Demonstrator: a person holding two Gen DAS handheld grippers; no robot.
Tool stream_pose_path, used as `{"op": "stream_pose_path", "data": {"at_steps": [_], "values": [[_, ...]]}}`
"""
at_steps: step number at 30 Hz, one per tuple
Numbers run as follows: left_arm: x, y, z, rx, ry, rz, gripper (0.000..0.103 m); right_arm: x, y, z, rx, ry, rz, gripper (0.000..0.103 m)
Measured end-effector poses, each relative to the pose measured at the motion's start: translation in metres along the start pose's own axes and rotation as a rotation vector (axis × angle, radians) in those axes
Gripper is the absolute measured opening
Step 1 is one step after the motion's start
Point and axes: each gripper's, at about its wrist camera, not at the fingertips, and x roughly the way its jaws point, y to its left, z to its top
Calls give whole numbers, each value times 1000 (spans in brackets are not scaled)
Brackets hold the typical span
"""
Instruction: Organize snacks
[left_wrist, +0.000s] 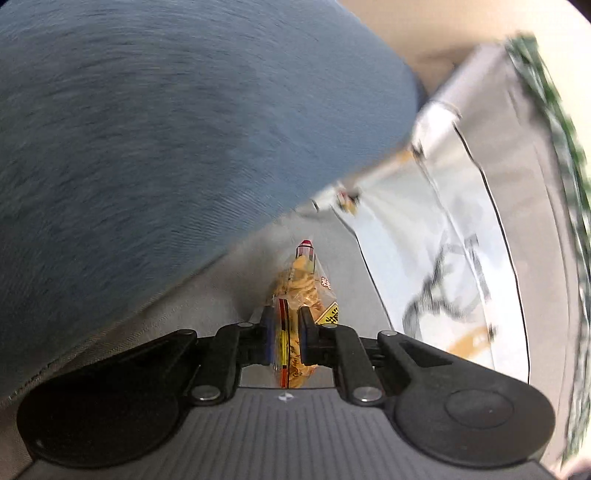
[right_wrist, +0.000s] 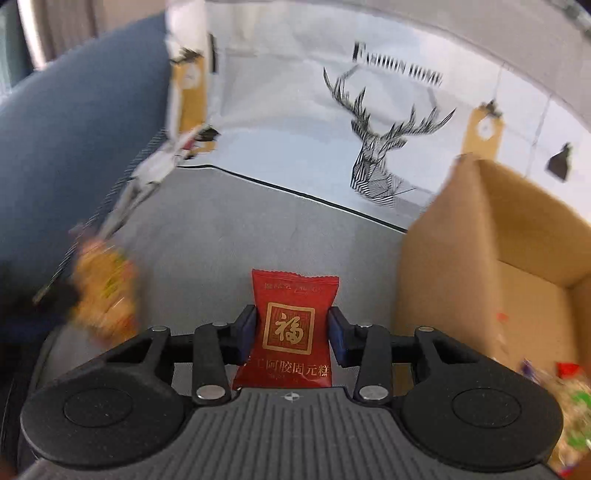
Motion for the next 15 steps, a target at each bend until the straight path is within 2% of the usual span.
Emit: {"op": "stream_pose_path", "data": {"at_steps": [3,8,11,12,15], "values": [[8,-2,0,65,135,-53,13,-44,1,-32,-43,-49,18,42],[19,-5,-7,191,269,-33,18,-82,6,-86,-81,-65,54,43],[18,-7,-6,248,250,2,38,-77,15,-112,-101,-55,65,43],[19,-11,-4,284,244,13,48,-71,19,-119,-107,-53,63,43],[19,-26,1,401,247,6,61,-51,22,-135,-79,-57,54,43]]}}
